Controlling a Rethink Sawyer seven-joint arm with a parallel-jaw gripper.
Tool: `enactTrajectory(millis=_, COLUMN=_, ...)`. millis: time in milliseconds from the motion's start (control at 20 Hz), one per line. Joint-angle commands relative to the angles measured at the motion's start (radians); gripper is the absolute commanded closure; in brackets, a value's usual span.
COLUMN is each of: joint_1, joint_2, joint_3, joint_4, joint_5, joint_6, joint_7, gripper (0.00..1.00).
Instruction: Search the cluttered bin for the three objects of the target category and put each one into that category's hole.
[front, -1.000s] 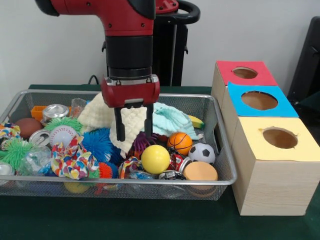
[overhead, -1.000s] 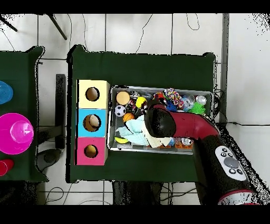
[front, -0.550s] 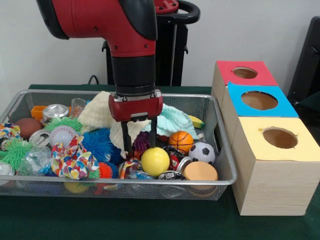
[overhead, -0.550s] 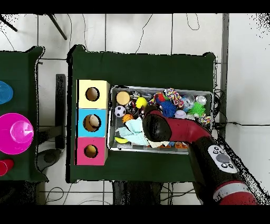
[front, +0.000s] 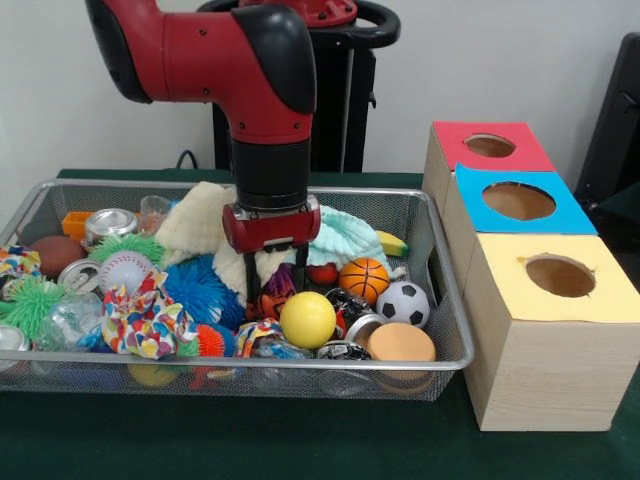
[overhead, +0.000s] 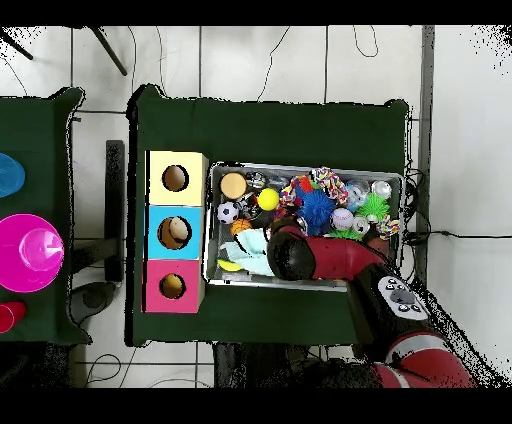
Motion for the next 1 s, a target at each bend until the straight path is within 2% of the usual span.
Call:
enactTrajectory(millis=50, joint_1=0.071, joint_2=0.08, joint_3=-0.137, joint_4=-0.027, joint_5=0.01, joint_6=0.161, joint_7=0.152, gripper=0.0)
enactTrajectory(millis=400, joint_1=0.096, joint_2=0.066, joint_3=-0.152, joint_4=-0.024, joint_5=0.057, joint_6=0.272, joint_7=0.13, gripper=0.0)
enactTrajectory(millis=600, joint_1=0.119, joint_2=0.024, joint_3=-0.162, joint_4=-0.02, joint_5=0.085, joint_6=0.352, joint_7=0.113, gripper=0.0)
enactTrajectory(millis=850, joint_1=0.163, joint_2=-0.05, joint_3=-0.204, joint_4=-0.048, joint_5=0.118, joint_6=0.532, joint_7=0.08, gripper=0.0)
enactTrajectory(millis=1000, joint_1=0.165, joint_2=-0.077, joint_3=-0.208, joint_4=-0.065, joint_5=0.115, joint_6=0.588, joint_7=0.058, gripper=0.0)
